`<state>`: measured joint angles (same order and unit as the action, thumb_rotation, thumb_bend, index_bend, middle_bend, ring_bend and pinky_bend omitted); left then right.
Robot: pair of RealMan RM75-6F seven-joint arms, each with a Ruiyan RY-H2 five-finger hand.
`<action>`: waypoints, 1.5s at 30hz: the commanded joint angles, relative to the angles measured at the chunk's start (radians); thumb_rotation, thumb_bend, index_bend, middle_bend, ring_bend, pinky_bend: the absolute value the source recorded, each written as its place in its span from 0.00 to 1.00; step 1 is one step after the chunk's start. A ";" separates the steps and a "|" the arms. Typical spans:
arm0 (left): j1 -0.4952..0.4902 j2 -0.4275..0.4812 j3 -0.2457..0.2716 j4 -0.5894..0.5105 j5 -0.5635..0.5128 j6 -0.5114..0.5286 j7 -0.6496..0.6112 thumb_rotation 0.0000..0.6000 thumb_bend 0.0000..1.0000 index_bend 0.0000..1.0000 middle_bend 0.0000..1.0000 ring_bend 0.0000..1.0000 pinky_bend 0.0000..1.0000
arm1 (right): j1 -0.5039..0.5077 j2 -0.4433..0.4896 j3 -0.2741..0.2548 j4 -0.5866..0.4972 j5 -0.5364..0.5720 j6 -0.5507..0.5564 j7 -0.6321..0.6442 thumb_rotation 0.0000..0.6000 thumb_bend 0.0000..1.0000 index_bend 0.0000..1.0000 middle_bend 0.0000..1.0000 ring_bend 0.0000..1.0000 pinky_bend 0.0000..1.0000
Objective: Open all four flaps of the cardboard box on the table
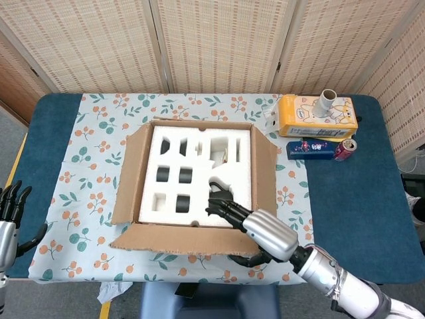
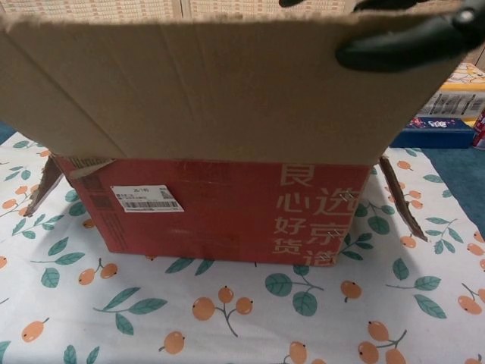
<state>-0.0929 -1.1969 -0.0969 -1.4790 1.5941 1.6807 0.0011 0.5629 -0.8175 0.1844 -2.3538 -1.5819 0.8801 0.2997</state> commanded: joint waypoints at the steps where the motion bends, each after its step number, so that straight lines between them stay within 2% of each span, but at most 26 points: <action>1: 0.000 -0.004 0.001 0.000 0.000 -0.002 0.006 1.00 0.35 0.00 0.00 0.00 0.00 | -0.076 0.038 -0.098 -0.002 -0.134 0.055 0.048 1.00 0.44 0.00 0.00 0.00 0.35; 5: -0.003 -0.007 0.001 0.001 -0.002 -0.009 0.015 1.00 0.35 0.00 0.00 0.00 0.00 | -0.097 0.075 -0.148 -0.002 -0.175 0.064 0.098 1.00 0.44 0.00 0.00 0.00 0.35; 11: -0.005 -0.013 0.005 0.005 0.003 -0.013 0.027 1.00 0.35 0.00 0.00 0.00 0.00 | -0.099 0.107 -0.169 0.000 -0.181 0.077 0.146 1.00 0.44 0.00 0.00 0.00 0.36; 19: -0.004 -0.014 0.004 0.006 -0.001 -0.014 0.024 1.00 0.35 0.00 0.00 0.00 0.00 | -0.129 0.112 -0.228 0.046 -0.255 0.118 0.190 1.00 0.44 0.00 0.00 0.00 0.34; 32: -0.004 -0.017 0.008 0.004 0.008 -0.012 0.036 1.00 0.35 0.00 0.00 0.00 0.00 | -0.147 0.131 -0.303 0.121 -0.366 0.161 0.209 1.00 0.44 0.00 0.00 0.00 0.00; 39: -0.003 -0.018 0.011 0.003 0.012 -0.011 0.039 1.00 0.35 0.00 0.00 0.00 0.00 | -0.130 0.162 -0.335 0.135 -0.411 0.152 0.226 1.00 0.44 0.00 0.00 0.00 0.00; 45: -0.002 -0.017 0.011 0.003 0.013 -0.009 0.036 1.00 0.35 0.00 0.00 0.00 0.00 | -0.125 0.192 -0.351 0.144 -0.420 0.130 0.172 1.00 0.44 0.00 0.00 0.00 0.00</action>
<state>-0.0945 -1.2142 -0.0857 -1.4757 1.6073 1.6715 0.0370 0.4373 -0.6350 -0.1626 -2.2127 -2.0003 1.0155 0.4939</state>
